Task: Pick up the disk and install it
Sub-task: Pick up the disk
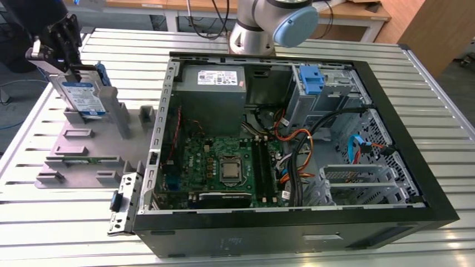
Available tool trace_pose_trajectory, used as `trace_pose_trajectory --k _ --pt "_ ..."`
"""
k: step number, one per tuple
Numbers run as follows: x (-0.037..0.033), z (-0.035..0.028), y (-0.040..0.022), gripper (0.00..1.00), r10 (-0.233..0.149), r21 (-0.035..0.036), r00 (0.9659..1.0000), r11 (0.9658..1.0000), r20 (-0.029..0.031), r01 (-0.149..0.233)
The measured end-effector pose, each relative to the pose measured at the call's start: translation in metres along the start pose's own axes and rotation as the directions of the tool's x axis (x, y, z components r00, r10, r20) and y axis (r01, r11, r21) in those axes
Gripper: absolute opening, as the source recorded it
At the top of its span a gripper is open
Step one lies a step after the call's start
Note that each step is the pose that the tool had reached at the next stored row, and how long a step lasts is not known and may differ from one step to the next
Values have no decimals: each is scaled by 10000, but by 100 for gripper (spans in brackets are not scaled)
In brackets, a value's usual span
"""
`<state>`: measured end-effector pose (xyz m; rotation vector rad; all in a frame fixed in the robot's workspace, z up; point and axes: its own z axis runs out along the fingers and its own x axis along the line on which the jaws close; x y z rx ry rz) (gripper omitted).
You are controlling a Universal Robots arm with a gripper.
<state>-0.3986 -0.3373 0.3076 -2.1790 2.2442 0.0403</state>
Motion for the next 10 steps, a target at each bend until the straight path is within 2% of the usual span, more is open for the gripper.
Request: trace_pose_trajectory --k 4,10 --pt "1 0 1 35 0 3 10000 10000 2 0" --pt "-1 -84 1 35 0 3 10000 10000 1 0"
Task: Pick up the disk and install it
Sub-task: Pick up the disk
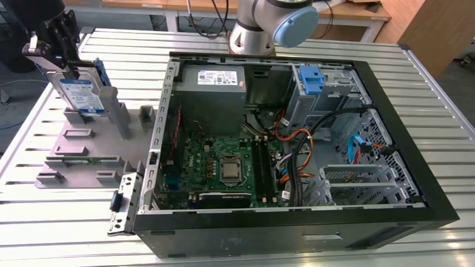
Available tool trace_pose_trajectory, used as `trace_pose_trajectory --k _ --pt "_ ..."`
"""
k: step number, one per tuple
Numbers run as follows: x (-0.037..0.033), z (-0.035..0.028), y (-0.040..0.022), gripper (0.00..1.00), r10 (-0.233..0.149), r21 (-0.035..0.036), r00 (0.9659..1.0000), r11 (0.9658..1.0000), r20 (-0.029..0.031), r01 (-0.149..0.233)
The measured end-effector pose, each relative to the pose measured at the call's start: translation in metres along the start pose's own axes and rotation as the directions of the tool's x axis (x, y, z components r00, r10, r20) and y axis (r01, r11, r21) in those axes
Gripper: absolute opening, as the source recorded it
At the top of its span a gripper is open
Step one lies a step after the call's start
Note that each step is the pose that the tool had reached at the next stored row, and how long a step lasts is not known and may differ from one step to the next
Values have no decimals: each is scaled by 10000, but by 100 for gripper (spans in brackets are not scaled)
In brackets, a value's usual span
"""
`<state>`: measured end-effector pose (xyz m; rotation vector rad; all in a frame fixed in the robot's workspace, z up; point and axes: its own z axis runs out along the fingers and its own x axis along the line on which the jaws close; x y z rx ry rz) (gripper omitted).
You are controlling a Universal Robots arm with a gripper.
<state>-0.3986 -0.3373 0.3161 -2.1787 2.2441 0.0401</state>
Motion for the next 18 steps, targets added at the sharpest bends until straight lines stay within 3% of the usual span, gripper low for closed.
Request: trace_pose_trajectory --k 18 --pt "-1 -25 1 35 0 -5 10000 10000 0 0"
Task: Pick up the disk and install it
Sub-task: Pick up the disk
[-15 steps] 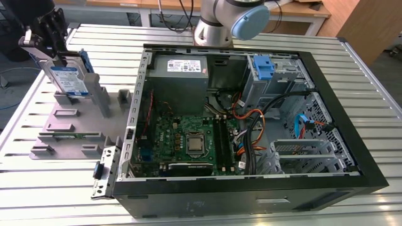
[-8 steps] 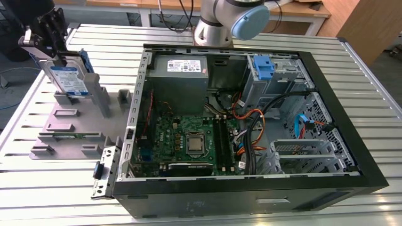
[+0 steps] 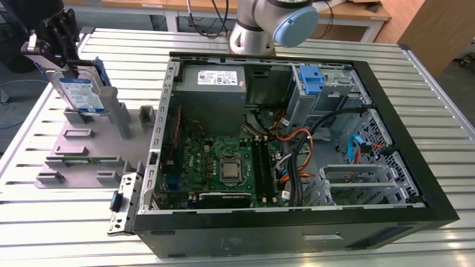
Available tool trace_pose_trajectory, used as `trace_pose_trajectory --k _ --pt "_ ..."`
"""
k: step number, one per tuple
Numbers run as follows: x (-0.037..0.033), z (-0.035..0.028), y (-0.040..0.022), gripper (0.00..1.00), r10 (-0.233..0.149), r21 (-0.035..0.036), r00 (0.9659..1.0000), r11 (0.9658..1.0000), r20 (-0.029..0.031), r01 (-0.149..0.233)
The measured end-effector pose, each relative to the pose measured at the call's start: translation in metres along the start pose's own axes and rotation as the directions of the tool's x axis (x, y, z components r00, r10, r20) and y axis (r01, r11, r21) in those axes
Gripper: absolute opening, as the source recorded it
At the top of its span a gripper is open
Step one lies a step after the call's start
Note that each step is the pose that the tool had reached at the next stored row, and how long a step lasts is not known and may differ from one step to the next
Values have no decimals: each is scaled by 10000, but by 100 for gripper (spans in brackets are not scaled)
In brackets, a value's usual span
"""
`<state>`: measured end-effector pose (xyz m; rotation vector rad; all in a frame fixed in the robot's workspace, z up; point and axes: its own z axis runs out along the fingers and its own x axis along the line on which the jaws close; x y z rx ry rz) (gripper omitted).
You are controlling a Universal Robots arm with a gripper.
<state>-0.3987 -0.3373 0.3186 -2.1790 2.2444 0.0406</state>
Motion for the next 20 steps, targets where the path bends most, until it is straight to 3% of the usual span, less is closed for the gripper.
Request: trace_pose_trajectory --k 6,20 --pt "-3 -96 0 35 0 4 10000 10000 3 0" --pt "-14 -438 4 35 0 5 10000 10000 3 0"
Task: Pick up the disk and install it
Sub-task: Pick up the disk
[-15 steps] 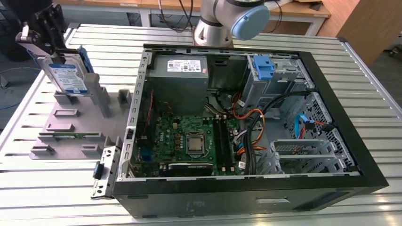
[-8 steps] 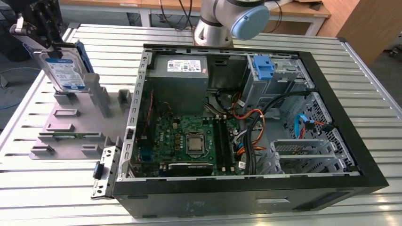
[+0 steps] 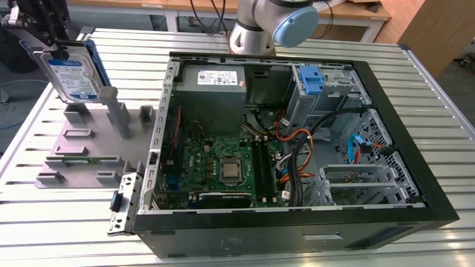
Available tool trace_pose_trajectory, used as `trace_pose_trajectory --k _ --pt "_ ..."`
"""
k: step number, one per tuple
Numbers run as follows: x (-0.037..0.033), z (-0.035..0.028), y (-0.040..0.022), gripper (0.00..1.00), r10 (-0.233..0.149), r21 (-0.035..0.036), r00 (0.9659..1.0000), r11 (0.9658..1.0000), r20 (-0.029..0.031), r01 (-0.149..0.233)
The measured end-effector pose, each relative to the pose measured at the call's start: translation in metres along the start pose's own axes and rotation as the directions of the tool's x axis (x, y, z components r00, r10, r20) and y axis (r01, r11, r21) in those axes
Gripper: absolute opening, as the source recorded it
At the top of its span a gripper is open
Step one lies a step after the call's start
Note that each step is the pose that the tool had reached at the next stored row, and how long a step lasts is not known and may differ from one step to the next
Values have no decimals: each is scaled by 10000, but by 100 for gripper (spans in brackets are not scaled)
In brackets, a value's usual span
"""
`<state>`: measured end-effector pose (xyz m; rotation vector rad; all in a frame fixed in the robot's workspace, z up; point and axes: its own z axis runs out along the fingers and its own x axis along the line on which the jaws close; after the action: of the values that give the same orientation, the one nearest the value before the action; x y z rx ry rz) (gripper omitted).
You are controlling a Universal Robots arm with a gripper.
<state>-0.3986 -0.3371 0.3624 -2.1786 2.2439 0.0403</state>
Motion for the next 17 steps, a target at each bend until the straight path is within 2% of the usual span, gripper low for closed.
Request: trace_pose_trajectory --k 12,13,17 --pt "-12 -381 3 35 0 0 10000 10000 0 0" --pt "-12 -400 3 35 0 0 10000 10000 0 0" --pt "-13 -404 4 35 -1 2 10000 10000 1 1"
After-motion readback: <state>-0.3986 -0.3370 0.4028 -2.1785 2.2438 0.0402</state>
